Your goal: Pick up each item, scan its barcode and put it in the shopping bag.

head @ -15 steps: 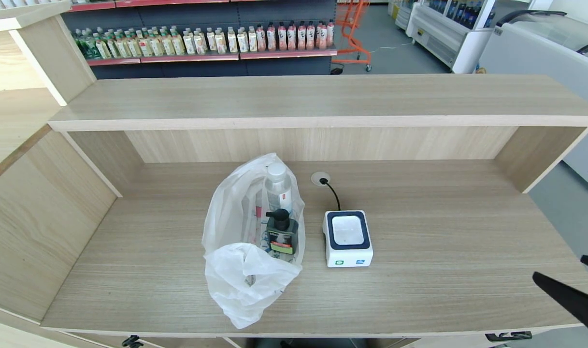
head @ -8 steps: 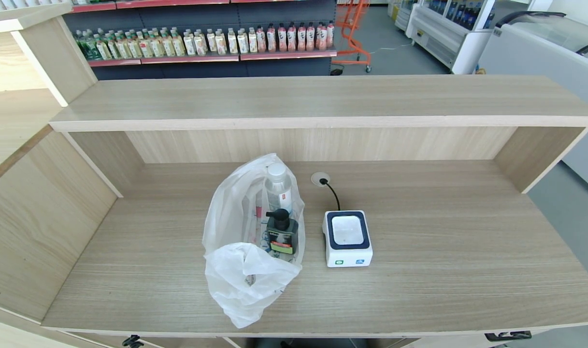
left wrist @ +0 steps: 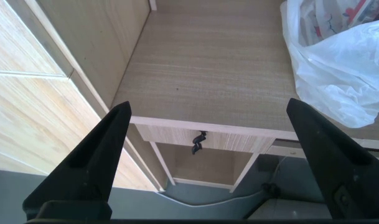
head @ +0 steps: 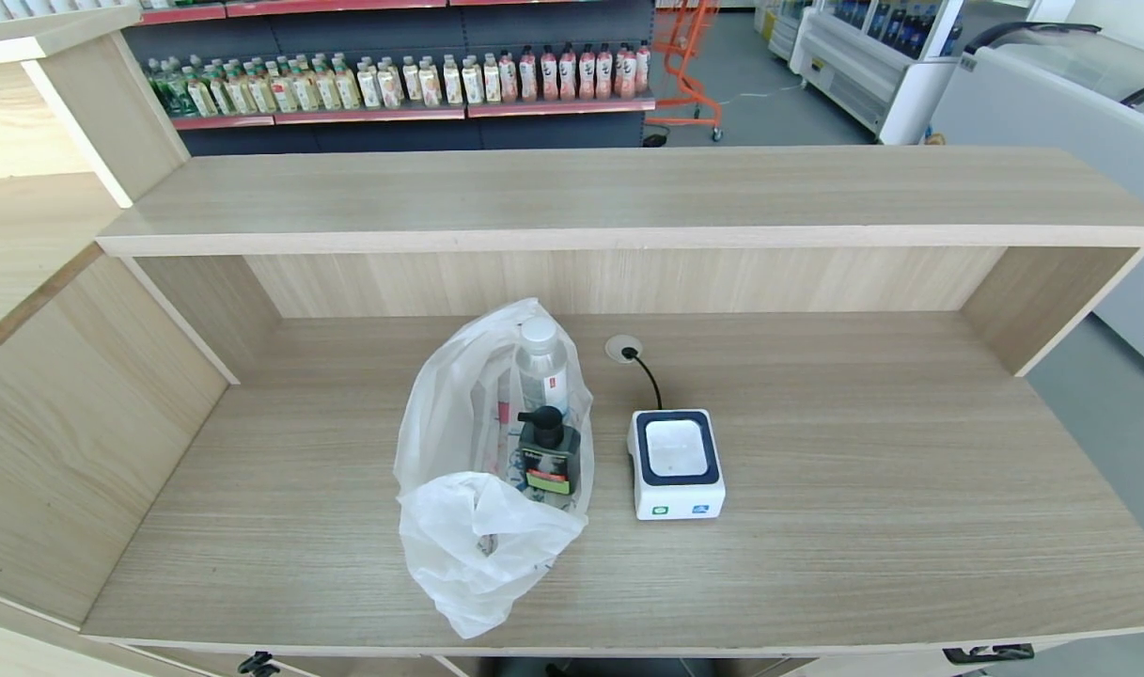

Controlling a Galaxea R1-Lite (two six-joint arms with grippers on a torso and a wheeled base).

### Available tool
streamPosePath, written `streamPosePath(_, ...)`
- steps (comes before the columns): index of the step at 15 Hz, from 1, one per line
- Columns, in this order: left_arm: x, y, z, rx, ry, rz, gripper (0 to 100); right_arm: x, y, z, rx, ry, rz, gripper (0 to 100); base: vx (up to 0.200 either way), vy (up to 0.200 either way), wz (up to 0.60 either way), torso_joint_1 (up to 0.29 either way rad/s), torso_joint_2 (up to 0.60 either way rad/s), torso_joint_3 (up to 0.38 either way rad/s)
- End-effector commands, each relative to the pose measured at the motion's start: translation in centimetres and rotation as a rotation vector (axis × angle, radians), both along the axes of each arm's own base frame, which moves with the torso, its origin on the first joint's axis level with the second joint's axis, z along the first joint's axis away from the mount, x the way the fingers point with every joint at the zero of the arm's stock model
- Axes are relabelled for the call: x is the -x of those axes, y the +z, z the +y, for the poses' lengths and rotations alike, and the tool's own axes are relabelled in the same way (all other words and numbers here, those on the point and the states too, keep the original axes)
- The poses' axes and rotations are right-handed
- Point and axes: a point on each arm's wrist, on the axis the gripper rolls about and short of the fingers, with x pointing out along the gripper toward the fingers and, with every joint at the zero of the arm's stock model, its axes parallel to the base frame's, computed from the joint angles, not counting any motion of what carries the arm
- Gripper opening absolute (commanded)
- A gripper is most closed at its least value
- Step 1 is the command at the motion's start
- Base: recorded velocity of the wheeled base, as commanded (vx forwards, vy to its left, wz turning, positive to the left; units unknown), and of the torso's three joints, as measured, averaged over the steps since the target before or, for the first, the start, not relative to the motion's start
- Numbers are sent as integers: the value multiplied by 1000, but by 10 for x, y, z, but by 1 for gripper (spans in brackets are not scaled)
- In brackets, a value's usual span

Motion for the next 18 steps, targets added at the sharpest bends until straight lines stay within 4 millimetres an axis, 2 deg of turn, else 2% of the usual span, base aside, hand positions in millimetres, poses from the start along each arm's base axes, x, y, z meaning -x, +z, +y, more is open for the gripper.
streamPosePath(1,0,0,0,0,1,1,100,0,0,0,-1,-1,3,0,0,0,0,0,0,0)
streamPosePath(8,0,0,0,0,-1,3,100,0,0,0,-1,1,3,0,0,0,0,0,0,0)
streamPosePath(11,0,0,0,-2,-1,0,100,0,0,0,-1,-1,3,0,0,-200,0,1,2,-2)
streamPosePath(17,0,0,0,3,1,1,100,0,0,0,-1,-1,3,0,0,0,0,0,0,0)
streamPosePath(18,0,0,0,0,-1,1,100,0,0,0,-1,-1,3,0,200,0,0,7,2,-2)
